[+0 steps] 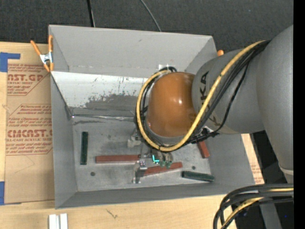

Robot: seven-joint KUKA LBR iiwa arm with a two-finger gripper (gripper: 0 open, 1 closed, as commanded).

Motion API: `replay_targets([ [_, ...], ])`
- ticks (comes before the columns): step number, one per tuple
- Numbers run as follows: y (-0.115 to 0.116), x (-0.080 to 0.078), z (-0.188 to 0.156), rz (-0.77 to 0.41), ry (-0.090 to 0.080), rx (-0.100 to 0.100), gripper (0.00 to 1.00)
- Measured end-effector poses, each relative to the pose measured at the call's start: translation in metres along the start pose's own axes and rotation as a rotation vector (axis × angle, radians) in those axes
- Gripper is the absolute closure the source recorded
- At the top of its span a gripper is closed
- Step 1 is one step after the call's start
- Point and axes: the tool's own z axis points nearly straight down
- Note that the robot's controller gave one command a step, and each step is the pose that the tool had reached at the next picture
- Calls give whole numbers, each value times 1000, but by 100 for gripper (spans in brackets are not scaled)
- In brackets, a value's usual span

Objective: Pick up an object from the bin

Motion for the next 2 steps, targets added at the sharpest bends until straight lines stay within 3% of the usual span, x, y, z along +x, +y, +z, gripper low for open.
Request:
replay_targets([
  [1, 0, -1, -2, 0, -3, 0, 0],
  [2, 18, -13, -43, -53, -4, 2, 0],
])
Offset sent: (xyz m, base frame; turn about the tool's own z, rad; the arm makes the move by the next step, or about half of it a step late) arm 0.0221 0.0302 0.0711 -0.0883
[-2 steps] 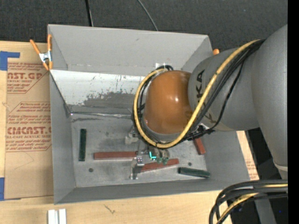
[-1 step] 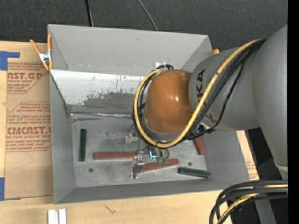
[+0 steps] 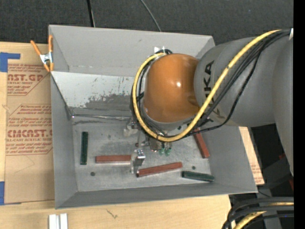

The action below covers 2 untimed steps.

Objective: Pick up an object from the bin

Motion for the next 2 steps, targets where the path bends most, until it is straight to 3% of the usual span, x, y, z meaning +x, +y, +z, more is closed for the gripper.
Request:
replay_targets([
  [1, 2, -7, 28, -22, -16, -4, 0],
  [2, -3, -11, 120, -10, -19, -7, 100],
])
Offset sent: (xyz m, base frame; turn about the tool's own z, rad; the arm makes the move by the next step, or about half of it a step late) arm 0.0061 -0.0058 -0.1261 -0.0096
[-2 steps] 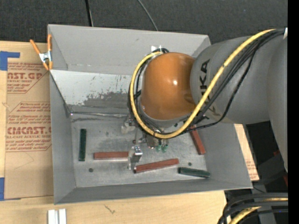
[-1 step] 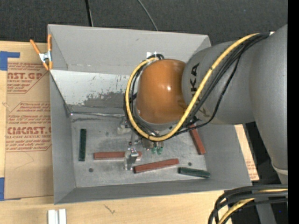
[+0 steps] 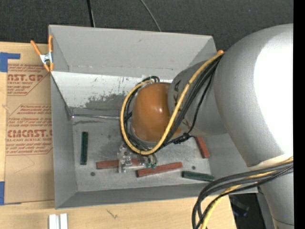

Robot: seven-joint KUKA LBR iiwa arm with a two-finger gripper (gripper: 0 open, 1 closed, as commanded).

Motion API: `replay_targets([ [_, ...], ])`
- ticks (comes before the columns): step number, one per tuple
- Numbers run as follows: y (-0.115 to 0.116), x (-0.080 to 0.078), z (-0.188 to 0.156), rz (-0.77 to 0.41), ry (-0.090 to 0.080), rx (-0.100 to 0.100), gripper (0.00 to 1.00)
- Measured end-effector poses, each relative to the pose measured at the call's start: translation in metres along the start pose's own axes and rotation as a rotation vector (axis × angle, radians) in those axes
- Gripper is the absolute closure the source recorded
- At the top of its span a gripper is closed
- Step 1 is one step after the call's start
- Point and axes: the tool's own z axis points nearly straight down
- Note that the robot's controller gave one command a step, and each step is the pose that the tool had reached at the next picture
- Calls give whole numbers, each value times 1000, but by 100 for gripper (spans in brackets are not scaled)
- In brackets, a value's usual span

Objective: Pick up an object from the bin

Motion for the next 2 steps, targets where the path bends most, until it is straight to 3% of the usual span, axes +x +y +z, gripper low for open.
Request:
replay_targets([
  [1, 0, 0, 0, 0, 0, 0, 100],
  [2, -18, -18, -160, 20, 9, 5, 100],
])
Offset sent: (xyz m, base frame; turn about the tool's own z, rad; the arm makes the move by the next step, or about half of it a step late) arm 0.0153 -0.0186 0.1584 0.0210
